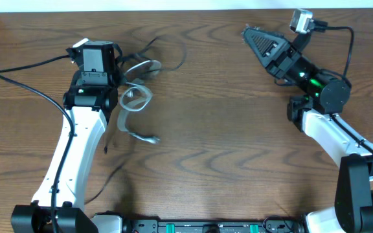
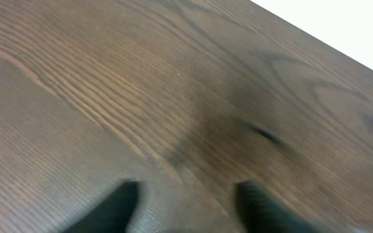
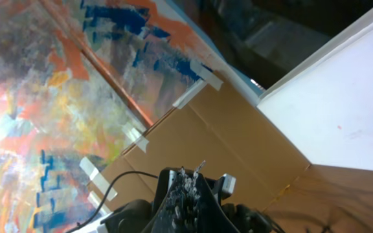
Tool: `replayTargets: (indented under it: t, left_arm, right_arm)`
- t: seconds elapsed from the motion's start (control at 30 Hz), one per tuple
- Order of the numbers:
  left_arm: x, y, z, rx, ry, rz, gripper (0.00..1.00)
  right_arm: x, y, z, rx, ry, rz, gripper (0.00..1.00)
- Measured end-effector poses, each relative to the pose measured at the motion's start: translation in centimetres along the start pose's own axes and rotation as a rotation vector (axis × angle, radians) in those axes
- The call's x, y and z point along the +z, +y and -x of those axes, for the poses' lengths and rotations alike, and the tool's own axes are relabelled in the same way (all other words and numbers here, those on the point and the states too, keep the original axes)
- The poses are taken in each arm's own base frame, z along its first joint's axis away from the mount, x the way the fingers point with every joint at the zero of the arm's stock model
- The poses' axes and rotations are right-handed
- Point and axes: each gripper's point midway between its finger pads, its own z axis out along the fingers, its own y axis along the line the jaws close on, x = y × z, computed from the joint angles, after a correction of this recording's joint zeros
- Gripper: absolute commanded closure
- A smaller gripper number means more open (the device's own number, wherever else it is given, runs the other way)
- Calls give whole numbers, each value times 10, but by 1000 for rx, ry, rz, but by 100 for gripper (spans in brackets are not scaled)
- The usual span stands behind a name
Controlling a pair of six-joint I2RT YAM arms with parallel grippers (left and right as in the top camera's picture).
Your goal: Untangle cables
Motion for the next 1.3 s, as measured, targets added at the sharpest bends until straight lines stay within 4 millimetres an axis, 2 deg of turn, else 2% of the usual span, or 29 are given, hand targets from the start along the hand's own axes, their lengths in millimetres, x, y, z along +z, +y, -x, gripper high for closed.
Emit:
replayTargets:
  t: [0.13, 0.23, 0.33, 0.43, 0.5, 0.63, 0.7, 0.77, 1.03, 1.17, 1.3]
  left_arm:
    - [0, -4, -2, 12, 14, -26, 92]
    - [-1, -15, -3, 8, 28, -86, 93]
    - [-3, -33, -2, 2, 33, -179, 93]
    - [-8, -53, 2, -6, 34, -292, 92]
    - [-12, -66, 4, -12, 38, -363, 92]
    - [-20, -82, 5, -65, 57, -455, 93]
    - [-22, -85, 5, -102, 73, -475, 92]
    - [-25, -87, 5, -149, 88, -491, 93]
    - [-45, -113, 5, -278, 173, -650, 93]
    - [-53, -122, -2, -297, 235, -709, 92]
    - [-61, -129, -9, -300, 290, -759, 93]
  right_arm:
    - [-7, -3, 3, -9, 16, -14, 99]
    - [-8, -10, -2, 12, 48, -40, 99]
    - [-10, -28, -11, 58, 93, -98, 98]
    - [-16, -56, -27, 137, 154, -198, 91]
    - [-20, -73, -39, 180, 193, -258, 79]
    - [-25, -98, -75, 254, 286, -349, 34]
    - [-23, -101, -91, 254, 328, -361, 14]
    - [-19, -104, -107, 247, 359, -373, 1]
    - [-2, -122, -150, 209, 368, -504, 1]
    - [4, -133, -157, 174, 324, -582, 1]
    - [5, -141, -150, 119, 274, -633, 1]
